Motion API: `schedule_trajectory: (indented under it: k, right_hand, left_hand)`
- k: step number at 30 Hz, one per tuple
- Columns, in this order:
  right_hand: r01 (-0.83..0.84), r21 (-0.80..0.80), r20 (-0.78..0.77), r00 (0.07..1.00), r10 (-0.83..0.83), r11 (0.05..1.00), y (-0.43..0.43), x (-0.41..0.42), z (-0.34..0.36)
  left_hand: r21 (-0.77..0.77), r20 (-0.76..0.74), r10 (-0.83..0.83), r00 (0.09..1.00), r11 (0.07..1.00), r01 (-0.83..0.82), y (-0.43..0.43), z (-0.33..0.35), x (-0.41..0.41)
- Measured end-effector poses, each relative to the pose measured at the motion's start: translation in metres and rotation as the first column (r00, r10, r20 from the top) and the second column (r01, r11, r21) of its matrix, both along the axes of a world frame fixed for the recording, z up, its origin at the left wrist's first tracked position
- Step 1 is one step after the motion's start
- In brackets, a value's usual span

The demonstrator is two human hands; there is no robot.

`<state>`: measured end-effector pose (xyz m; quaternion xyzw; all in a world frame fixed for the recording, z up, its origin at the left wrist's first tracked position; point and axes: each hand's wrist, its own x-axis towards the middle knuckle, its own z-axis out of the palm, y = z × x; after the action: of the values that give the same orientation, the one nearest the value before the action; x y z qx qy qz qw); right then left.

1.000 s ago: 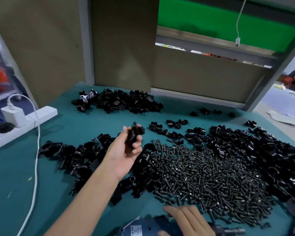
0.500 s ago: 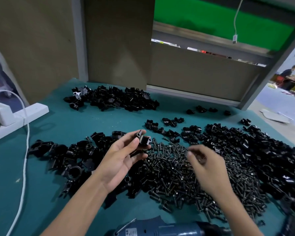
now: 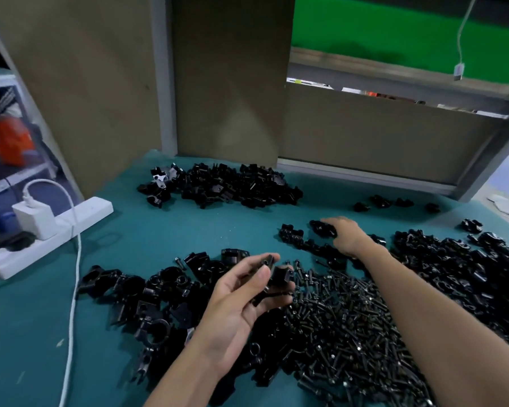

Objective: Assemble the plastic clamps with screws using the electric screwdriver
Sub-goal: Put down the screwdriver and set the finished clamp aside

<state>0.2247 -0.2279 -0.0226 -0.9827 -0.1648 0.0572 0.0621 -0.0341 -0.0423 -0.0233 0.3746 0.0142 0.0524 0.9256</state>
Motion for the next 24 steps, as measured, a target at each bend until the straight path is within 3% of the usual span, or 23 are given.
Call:
schedule_trajectory:
  k: [6,10,14,18,19,21,22,24]
  right_hand:
    - [0.014,-0.135,0.008,1.0,-0.013,0.991,0.002,0.008,0.015]
    - [-0.07,-0.274,0.045,0.995,0.086,0.959,0.004,0.005,0.029]
    - [-0.152,-0.279,-0.001,0.988,0.157,0.948,0.002,0.005,0.019]
    - [-0.079,-0.279,0.091,0.99,0.108,0.957,-0.002,-0.009,0.021]
    - [-0.057,-0.213,0.142,0.986,0.089,0.975,0.0,-0.016,0.026]
    - [-0.053,0.122,0.18,0.983,0.03,0.991,0.008,-0.042,0.038]
    - [-0.074,0.314,0.166,0.986,0.022,0.946,0.015,-0.062,0.043]
    - [-0.186,0.524,0.185,0.977,0.103,0.831,0.026,-0.108,0.053]
  left_hand:
    - [0.021,0.012,-0.014,1.0,1.0,0.014,0.004,-0.002,0.002]
    - [0.044,0.023,-0.017,1.0,0.999,0.016,0.005,-0.005,0.002]
    - [0.057,0.021,-0.005,1.0,0.998,0.004,0.006,-0.007,0.003]
    - [0.065,0.027,0.021,0.999,0.998,-0.023,0.004,-0.007,0.003]
    - [0.072,0.028,0.031,0.999,0.997,-0.033,0.004,-0.007,0.002]
    - [0.094,0.037,0.061,0.997,0.994,-0.064,0.001,-0.008,0.003]
    - [0.102,0.043,0.078,0.996,0.991,-0.082,0.0,-0.008,0.003]
    - [0.095,0.048,0.119,0.992,0.988,-0.123,-0.005,-0.009,0.004]
